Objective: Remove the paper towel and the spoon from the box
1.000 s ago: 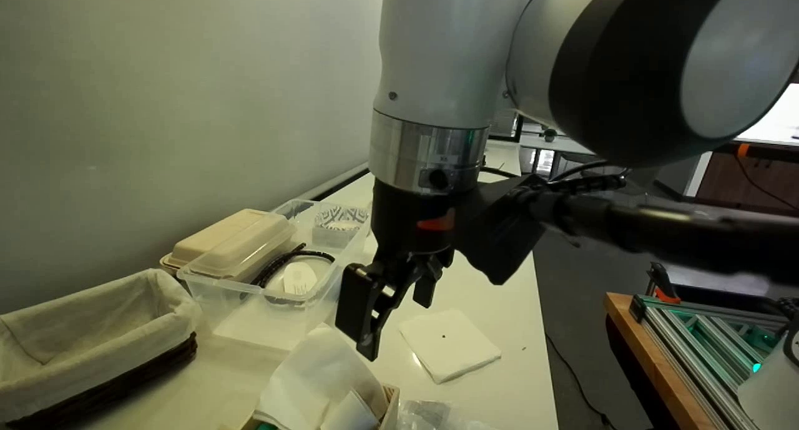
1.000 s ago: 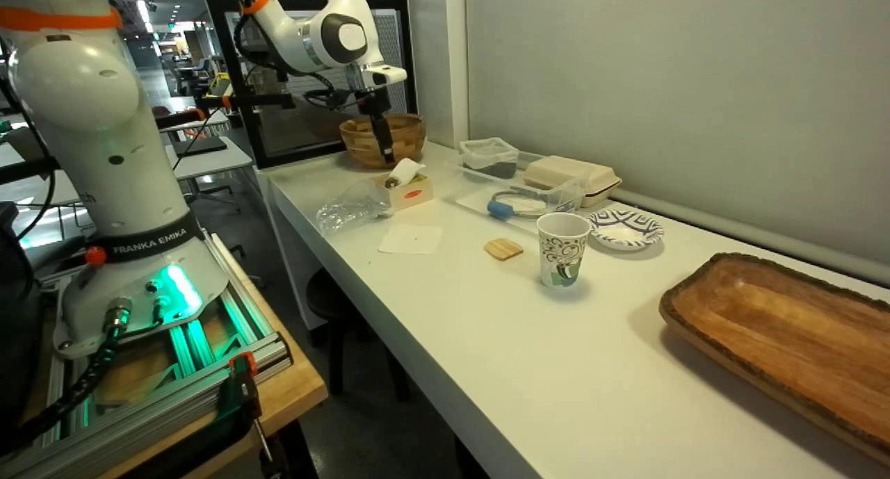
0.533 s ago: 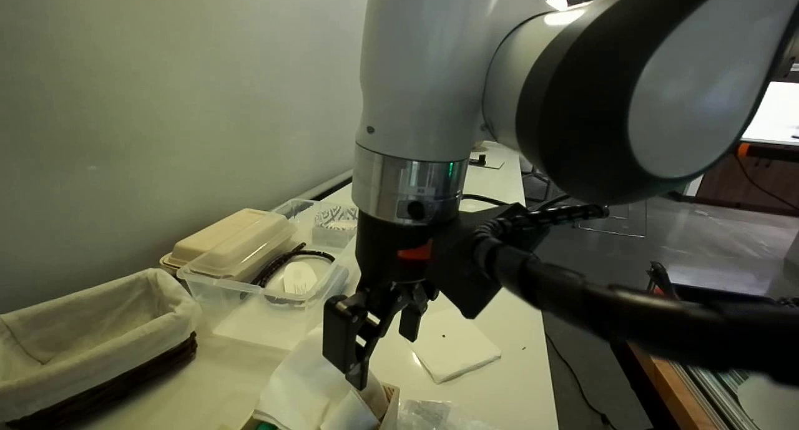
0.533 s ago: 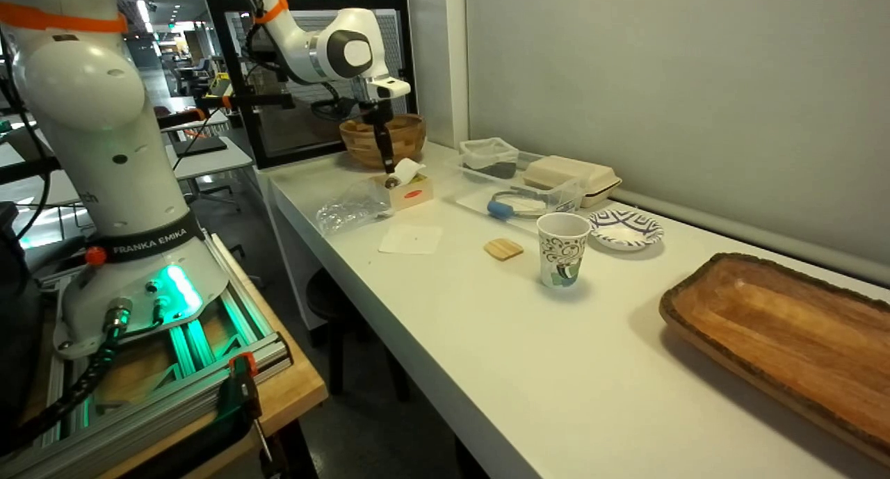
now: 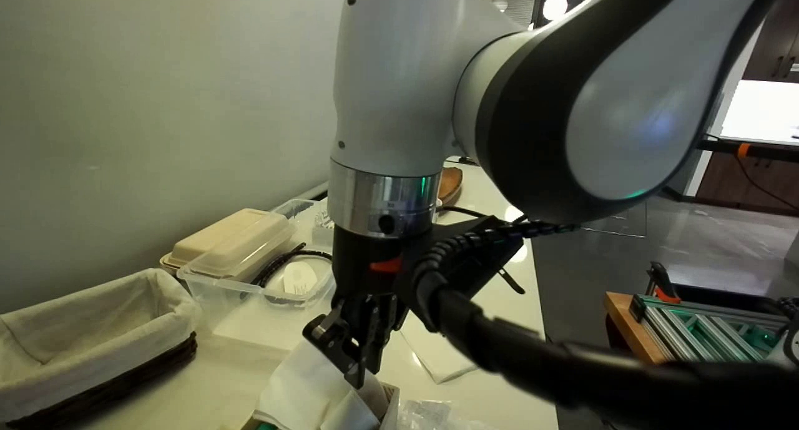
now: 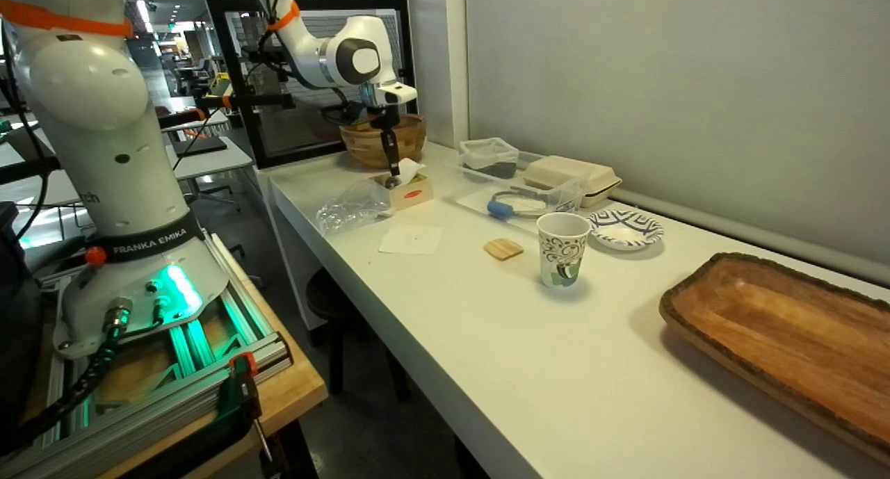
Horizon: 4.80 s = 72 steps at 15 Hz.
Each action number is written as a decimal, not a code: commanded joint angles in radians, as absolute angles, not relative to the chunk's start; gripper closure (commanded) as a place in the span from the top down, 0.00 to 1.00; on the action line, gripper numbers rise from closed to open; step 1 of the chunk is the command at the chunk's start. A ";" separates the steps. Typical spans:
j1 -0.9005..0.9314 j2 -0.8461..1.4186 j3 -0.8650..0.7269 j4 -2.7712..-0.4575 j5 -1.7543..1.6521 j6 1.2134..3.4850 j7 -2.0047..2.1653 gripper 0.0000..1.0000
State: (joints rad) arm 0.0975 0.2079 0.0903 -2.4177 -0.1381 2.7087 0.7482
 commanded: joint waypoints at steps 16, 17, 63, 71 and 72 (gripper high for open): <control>0.165 0.270 0.046 -2.331 0.040 2.641 0.613 0.21; 0.168 0.268 0.044 -2.327 0.040 2.627 0.613 0.19; 0.241 0.200 -0.006 -2.246 -0.169 2.357 0.727 0.01; 0.203 0.216 0.035 -2.234 -0.161 2.394 0.669 0.01; 0.205 0.230 0.032 -2.236 -0.173 2.417 0.676 0.31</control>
